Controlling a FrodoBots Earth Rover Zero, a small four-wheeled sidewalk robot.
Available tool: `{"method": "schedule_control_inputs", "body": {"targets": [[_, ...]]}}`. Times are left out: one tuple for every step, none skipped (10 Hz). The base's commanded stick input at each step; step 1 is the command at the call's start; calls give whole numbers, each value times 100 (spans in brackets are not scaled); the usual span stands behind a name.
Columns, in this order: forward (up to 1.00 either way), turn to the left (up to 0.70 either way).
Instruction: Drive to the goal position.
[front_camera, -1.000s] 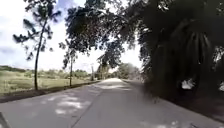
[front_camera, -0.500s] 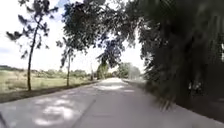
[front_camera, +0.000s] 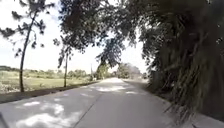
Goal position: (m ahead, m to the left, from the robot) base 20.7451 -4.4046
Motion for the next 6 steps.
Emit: {"method": "schedule_control_inputs", "body": {"targets": [[69,1],[69,1],[69,1],[69,1],[69,-6],[69,-14]]}}
